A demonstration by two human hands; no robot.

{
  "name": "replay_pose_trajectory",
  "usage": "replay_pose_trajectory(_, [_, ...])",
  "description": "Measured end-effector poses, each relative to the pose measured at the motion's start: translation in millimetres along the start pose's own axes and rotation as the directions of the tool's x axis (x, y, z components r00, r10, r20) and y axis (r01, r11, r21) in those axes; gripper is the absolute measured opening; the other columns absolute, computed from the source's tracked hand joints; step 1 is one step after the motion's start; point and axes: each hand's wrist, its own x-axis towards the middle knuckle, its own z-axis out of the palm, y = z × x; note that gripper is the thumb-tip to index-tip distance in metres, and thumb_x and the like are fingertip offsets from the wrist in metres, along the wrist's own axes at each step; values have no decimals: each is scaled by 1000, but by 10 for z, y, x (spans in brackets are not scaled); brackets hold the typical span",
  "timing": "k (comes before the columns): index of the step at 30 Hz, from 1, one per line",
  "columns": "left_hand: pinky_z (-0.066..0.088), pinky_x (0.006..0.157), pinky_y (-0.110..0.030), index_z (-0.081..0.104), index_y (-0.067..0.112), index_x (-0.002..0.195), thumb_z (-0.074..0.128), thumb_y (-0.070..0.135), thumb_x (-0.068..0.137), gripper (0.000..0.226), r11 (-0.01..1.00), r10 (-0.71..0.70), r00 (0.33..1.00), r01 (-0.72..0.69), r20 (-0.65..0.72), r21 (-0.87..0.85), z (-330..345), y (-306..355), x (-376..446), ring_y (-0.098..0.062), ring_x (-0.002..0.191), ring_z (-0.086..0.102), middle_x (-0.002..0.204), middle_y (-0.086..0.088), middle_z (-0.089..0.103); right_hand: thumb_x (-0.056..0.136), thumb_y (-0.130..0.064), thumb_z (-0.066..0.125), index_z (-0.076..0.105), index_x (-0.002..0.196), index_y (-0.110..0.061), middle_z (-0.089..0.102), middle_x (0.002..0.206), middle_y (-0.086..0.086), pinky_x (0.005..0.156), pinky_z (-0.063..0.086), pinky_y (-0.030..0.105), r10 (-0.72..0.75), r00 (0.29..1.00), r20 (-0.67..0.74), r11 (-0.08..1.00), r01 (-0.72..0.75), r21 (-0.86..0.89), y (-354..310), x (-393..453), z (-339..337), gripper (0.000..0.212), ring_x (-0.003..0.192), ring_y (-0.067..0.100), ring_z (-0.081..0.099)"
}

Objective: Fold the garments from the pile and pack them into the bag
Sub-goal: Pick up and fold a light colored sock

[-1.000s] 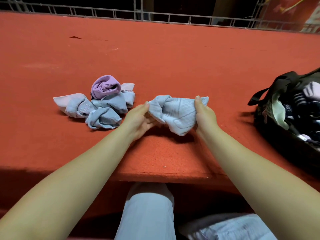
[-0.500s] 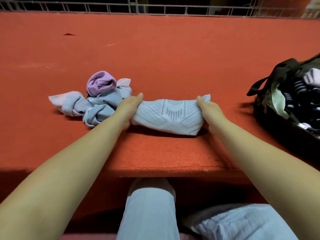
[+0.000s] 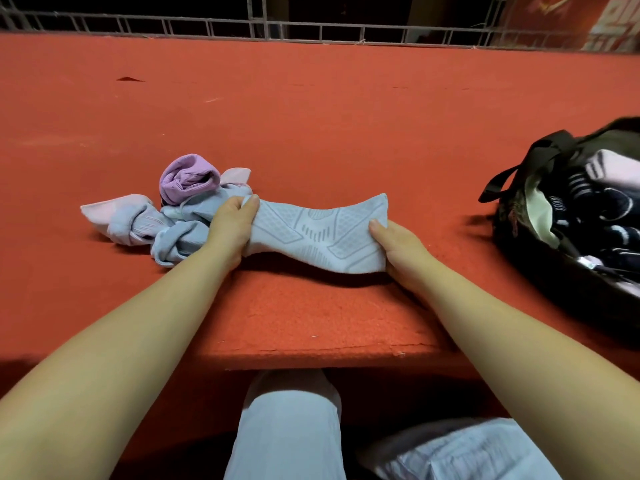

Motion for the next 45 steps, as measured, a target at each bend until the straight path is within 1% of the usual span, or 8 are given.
replay_pose_trajectory(4, [37,64,-30,53,18,78,50,34,93,23,965,28,1000,-28,7,261,-13,0,-22,-18,78,50,80,-2,56,98,-28,46,58,89,-11,54,63,6,37,43,21,106,969,-225,868,-201,-455,-85,5,-64,23,34,8,45])
replay_pose_trajectory(12, [37,85,-24,54,15,117,60,24,89,30,915,188,975,-219,120,340,62,57,-140,-14,100,54,111,4,55,90,-26,56,47,71,-12,52,61,11,44,47,29,139,940,-312,634,-327,-701,-125,29,-313,25,46,22,51])
replay_pose_trajectory(15, [29,108,-29,48,17,135,53,32,95,43,729,302,853,-494,425,474,198,67,-182,-17,130,40,140,-4,45,90,-26,56,51,78,-10,54,68,9,46,45,30,100,948,-303,593,-301,-747,-84,53,-351,20,53,23,52])
replay_pose_trajectory(20, [-4,117,-47,10,35,150,21,58,96,59,299,-151,753,-582,640,756,303,-133,-200,-21,147,-5,160,3,0,88,-30,58,54,69,-12,57,71,6,58,33,31,-54,918,-393,478,-322,-818,-92,84,-589,26,69,23,52])
replay_pose_trajectory(26, [-9,115,-50,17,33,149,21,58,96,59,444,-118,809,-476,576,759,386,-68,-128,-20,147,-2,159,4,11,93,-26,54,53,77,-13,50,72,1,61,34,30,-36,975,-221,754,-119,-646,-76,44,-496,21,66,15,45])
replay_pose_trajectory(32, [30,110,-31,37,29,141,48,68,71,80,950,113,790,-264,603,167,642,283,-55,-7,128,40,143,2,44,95,-27,53,54,79,-17,54,75,7,51,34,26,-84,996,43,945,93,-313,-498,88,-204,18,62,16,47])
replay_pose_trajectory(38, [43,73,-16,62,21,90,61,14,89,7,929,335,756,-365,563,-63,767,1038,348,2,76,55,86,7,62,94,-18,57,55,71,-19,53,63,-8,47,36,13,-194,977,83,742,202,-639,-1186,430,-156,24,47,-7,44])
replay_pose_trajectory(45, [31,53,-18,49,22,68,59,11,91,28,799,520,717,-600,464,31,787,1946,630,5,49,37,63,7,44,86,-26,66,52,75,-19,53,71,-3,59,26,31,-604,797,14,300,244,-922,-2046,725,-187,19,69,17,47])
